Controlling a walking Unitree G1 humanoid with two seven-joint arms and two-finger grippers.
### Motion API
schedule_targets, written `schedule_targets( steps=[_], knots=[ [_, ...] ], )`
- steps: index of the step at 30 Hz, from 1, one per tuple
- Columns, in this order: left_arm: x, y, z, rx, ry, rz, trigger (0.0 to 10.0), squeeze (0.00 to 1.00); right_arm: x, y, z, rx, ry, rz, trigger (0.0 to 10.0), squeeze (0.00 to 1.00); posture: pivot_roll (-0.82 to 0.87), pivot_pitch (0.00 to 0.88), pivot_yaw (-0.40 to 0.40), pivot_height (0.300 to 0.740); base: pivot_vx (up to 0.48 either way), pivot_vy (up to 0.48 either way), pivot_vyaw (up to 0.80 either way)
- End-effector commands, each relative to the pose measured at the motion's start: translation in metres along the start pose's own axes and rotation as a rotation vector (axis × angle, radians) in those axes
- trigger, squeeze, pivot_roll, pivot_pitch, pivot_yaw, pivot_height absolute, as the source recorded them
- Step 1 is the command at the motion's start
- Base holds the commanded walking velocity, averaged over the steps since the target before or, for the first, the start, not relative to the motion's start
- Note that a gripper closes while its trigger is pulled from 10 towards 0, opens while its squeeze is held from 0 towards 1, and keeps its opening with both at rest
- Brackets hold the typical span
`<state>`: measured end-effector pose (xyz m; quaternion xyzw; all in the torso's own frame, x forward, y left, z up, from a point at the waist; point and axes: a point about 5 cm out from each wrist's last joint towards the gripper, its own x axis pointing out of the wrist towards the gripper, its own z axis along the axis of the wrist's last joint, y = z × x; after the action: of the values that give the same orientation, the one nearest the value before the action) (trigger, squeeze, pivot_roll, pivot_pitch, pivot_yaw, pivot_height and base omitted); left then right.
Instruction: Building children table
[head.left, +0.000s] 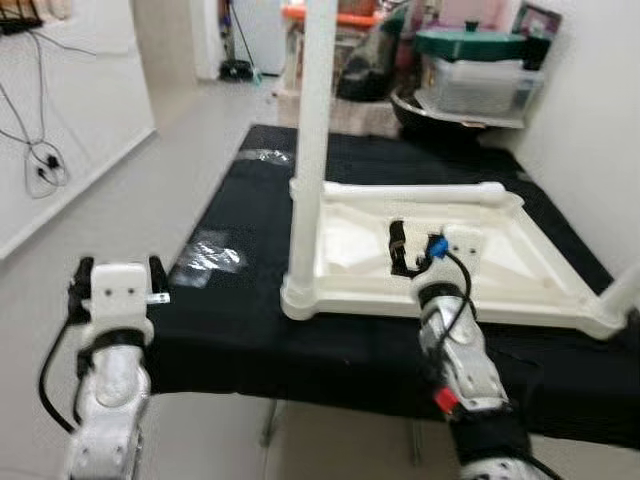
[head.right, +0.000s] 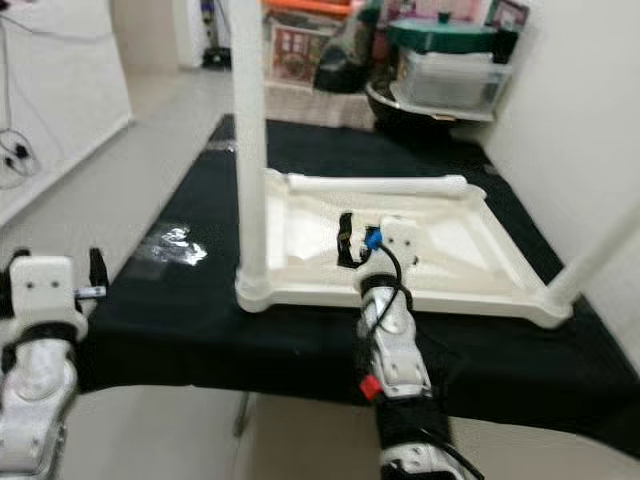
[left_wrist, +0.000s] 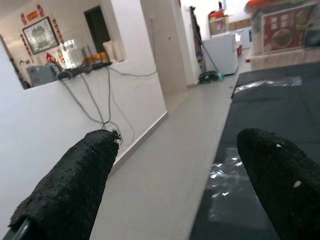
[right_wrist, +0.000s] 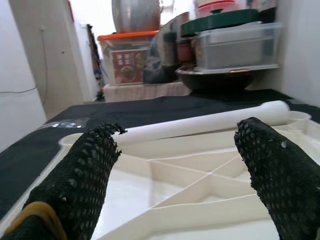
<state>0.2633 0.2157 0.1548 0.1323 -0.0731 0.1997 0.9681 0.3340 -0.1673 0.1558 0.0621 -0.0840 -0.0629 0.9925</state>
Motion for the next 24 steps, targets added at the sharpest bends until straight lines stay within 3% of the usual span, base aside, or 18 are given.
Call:
schedule_targets(
  steps=[1,6,9,13,16,18,20,21,22,24],
  knots=[
    [-0.002,-0.006,0.0,-0.008,-0.001,-0.032,10.0,0.0,-0.001,-0.008,0.0,0.004,-0.002,-0.032,10.0,0.0,0.11,0.0,-0.094,0.74,0.0,0.0,0.0],
    [-0.005,-0.011,0.0,-0.012,-0.01,-0.057,10.0,0.0,0.0,-0.007,-0.003,0.012,0.016,-0.019,10.0,0.0,0.11,0.0,-0.101,0.74,0.0,0.0,0.0],
    [-0.012,-0.025,-0.006,-0.059,0.025,-0.185,10.0,0.0,0.003,0.001,-0.01,0.086,0.068,0.125,10.0,0.0,0.12,0.0,-0.103,0.74,0.0,0.0,0.0],
    [-0.014,-0.029,-0.007,-0.077,0.033,-0.227,10.0,0.0,0.004,0.003,-0.01,0.109,0.075,0.162,10.0,0.0,0.12,0.0,-0.103,0.74,0.0,0.0,0.0],
    [-0.033,-0.049,-0.013,-0.144,0.079,-0.39,10.0,0.0,0.006,-0.003,-0.005,0.119,0.064,0.273,10.0,0.0,0.11,0.0,-0.105,0.74,0.0,0.0,0.0],
    [-0.033,-0.049,-0.013,-0.144,0.079,-0.39,10.0,0.0,0.006,-0.003,-0.005,0.119,0.064,0.273,10.0,0.0,0.11,0.0,-0.105,0.74,0.0,0.0,0.0],
    [-0.049,-0.064,-0.014,-0.175,0.095,-0.508,10.0,0.0,0.006,-0.012,-0.006,0.09,0.125,0.422,10.0,0.0,0.11,0.0,-0.104,0.74,0.0,0.0,0.0],
    [-0.049,-0.064,-0.014,-0.175,0.095,-0.508,10.0,0.0,0.006,-0.012,-0.006,0.09,0.125,0.422,10.0,0.0,0.11,0.0,-0.104,0.74,0.0,0.0,0.0],
    [-0.055,-0.069,-0.014,-0.175,0.098,-0.548,10.0,0.0,0.005,-0.019,-0.008,0.058,0.188,0.508,10.0,0.0,0.11,0.0,-0.102,0.74,0.0,0.0,0.0],
    [-0.055,-0.069,-0.014,-0.175,0.098,-0.548,10.0,0.0,0.005,-0.019,-0.008,0.058,0.188,0.508,10.0,0.0,0.11,0.0,-0.102,0.74,0.0,0.0,0.0]
  ],
)
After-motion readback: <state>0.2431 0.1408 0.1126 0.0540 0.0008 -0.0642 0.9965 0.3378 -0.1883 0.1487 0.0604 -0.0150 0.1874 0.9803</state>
